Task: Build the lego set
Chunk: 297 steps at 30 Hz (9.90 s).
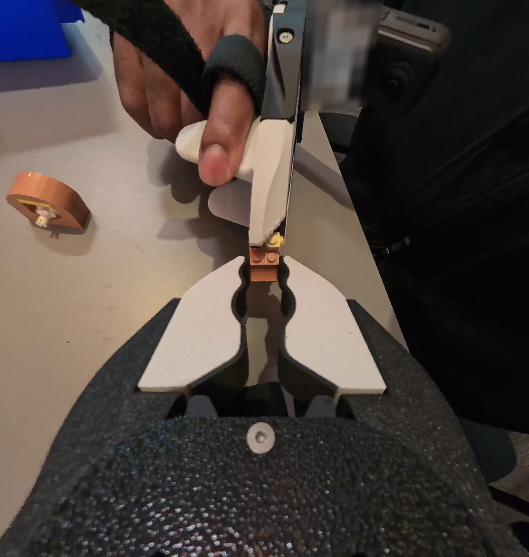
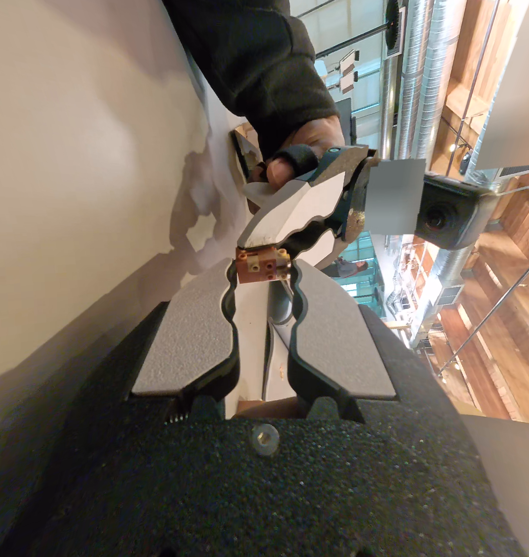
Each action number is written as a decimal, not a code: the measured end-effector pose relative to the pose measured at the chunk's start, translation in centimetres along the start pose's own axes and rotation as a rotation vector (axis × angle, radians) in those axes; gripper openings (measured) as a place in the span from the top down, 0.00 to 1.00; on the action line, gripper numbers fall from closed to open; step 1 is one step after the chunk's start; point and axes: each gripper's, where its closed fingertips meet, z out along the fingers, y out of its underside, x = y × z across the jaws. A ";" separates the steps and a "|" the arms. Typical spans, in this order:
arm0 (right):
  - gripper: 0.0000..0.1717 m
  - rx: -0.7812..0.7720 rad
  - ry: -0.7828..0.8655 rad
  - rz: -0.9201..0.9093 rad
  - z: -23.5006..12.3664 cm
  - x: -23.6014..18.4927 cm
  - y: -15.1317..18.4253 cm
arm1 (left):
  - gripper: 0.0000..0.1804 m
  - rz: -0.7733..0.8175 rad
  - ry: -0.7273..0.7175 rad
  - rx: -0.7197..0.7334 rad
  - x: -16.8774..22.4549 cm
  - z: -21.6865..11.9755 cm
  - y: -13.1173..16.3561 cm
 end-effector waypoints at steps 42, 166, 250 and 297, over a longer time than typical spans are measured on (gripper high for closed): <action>0.80 -0.017 -0.169 0.163 -0.7 -0.7 0.2 | 0.90 -0.055 0.052 0.015 0.2 0.9 -0.3; 0.95 -0.765 -0.016 1.022 -7.4 -1.9 12.9 | 0.92 0.028 -0.815 0.151 -10.5 -5.6 -1.7; 0.85 -0.318 -0.577 0.925 -4.2 -3.9 7.1 | 0.81 0.225 -0.275 -0.025 -4.6 -0.4 2.3; 0.89 -0.266 -0.573 0.899 -3.4 -3.4 7.5 | 0.91 0.229 -0.312 -0.088 -4.8 2.0 1.6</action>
